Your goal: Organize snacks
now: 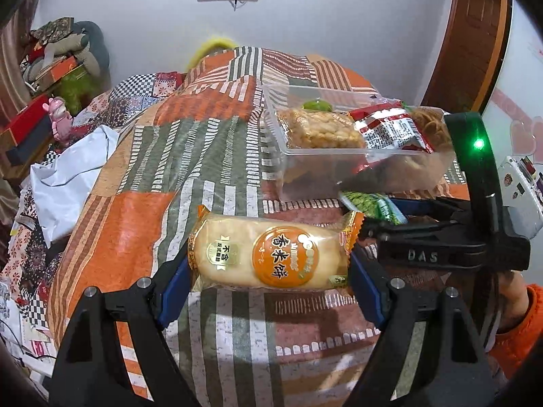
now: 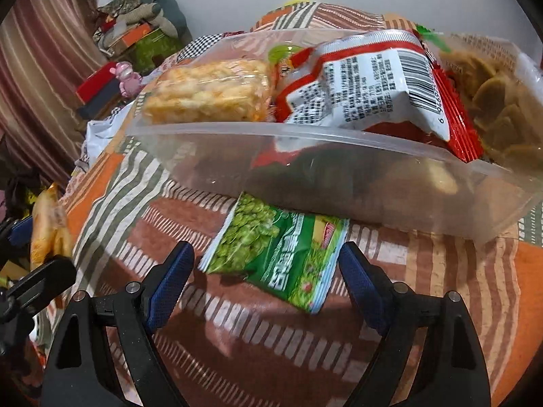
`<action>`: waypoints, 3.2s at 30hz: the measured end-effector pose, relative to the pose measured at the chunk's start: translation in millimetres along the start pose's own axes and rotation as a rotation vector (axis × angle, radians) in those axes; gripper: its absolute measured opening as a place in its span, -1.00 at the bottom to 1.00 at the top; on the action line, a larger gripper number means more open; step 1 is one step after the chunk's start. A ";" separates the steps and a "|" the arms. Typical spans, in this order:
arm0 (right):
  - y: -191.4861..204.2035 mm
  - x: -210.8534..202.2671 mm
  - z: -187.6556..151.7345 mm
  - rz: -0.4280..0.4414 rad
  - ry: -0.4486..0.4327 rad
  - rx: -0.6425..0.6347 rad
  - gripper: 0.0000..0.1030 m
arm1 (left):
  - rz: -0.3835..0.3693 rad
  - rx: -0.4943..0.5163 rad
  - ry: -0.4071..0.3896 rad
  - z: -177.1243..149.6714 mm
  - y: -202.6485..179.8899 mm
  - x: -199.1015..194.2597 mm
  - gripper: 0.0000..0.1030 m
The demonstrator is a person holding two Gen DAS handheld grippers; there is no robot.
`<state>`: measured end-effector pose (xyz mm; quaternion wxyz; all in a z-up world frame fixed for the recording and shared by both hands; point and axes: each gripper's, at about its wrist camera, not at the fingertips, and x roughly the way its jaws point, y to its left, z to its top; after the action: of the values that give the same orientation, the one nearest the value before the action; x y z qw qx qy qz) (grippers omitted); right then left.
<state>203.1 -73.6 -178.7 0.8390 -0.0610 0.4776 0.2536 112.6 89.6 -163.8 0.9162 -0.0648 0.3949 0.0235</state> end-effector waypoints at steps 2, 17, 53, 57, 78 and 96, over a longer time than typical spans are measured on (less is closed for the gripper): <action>-5.5 -4.9 -0.3 0.048 0.003 0.008 0.11 | -0.002 0.006 0.000 0.9 -2.5 1.0 0.60; -18.3 -73.8 -15.6 0.063 -0.128 -0.027 -0.21 | -0.026 0.017 -0.083 36.2 -19.8 -14.7 0.60; -46.3 -74.4 100.4 -0.036 -0.297 0.041 -0.21 | -0.085 -0.058 -0.051 157.7 -34.3 80.3 0.62; -48.7 -63.2 101.4 -0.036 -0.258 0.042 -0.15 | -0.117 -0.089 -0.002 156.3 -30.9 98.9 0.67; -40.0 -125.4 83.1 -0.064 -0.361 -0.004 0.14 | -0.068 -0.001 -0.183 152.9 -42.1 5.7 0.83; -11.9 -235.3 21.1 -0.099 -0.638 -0.058 0.61 | -0.028 0.095 -0.483 113.2 -76.1 -154.7 0.99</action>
<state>127.3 -163.0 26.8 0.9556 -0.0257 0.1794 0.2323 95.0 31.0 33.2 0.9862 -0.0198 0.1643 0.0072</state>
